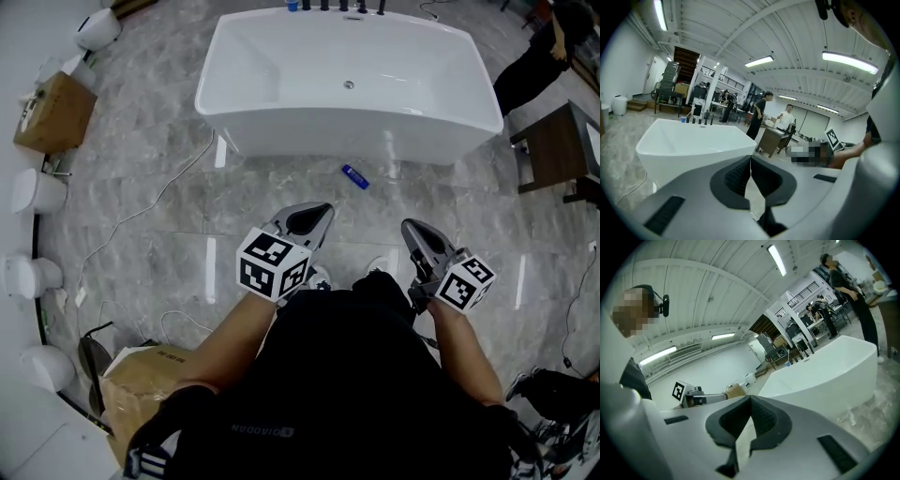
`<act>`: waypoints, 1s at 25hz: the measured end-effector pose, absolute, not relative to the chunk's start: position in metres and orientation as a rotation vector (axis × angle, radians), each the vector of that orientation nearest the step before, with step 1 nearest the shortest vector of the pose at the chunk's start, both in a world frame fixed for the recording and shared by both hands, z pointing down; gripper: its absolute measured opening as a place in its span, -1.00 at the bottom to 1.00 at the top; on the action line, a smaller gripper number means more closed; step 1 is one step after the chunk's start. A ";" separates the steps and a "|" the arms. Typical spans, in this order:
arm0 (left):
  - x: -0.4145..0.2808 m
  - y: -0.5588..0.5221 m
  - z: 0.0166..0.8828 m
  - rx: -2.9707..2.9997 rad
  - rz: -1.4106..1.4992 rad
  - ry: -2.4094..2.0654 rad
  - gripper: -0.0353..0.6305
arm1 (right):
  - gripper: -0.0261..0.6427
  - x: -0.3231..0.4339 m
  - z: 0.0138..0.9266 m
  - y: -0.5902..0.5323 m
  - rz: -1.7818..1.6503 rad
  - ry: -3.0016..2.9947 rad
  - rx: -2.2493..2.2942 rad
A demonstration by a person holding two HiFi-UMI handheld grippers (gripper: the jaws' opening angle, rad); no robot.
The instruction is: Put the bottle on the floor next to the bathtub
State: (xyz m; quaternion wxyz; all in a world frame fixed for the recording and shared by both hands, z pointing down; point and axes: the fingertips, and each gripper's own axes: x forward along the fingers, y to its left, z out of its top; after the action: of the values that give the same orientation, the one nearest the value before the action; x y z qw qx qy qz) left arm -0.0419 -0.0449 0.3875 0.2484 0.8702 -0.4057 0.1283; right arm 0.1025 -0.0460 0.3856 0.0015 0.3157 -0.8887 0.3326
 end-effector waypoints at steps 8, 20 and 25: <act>-0.033 -0.033 0.390 2.404 0.402 -1.064 -0.84 | -0.82 0.115 0.377 -0.039 0.839 -2.741 1.057; -0.030 -0.028 0.381 2.425 0.419 -1.055 -0.84 | -0.82 0.125 0.390 -0.015 0.903 -2.717 1.106; -0.025 -0.026 0.385 2.419 0.421 -1.045 -0.84 | -0.82 0.129 0.396 -0.010 0.915 -2.704 1.103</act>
State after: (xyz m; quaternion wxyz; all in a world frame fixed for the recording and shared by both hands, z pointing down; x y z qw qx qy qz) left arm -0.0247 -0.0258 0.3852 0.2342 0.8813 -0.3807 0.1532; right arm 0.1291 -0.0100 0.3964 0.0407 0.3602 -0.8828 0.2987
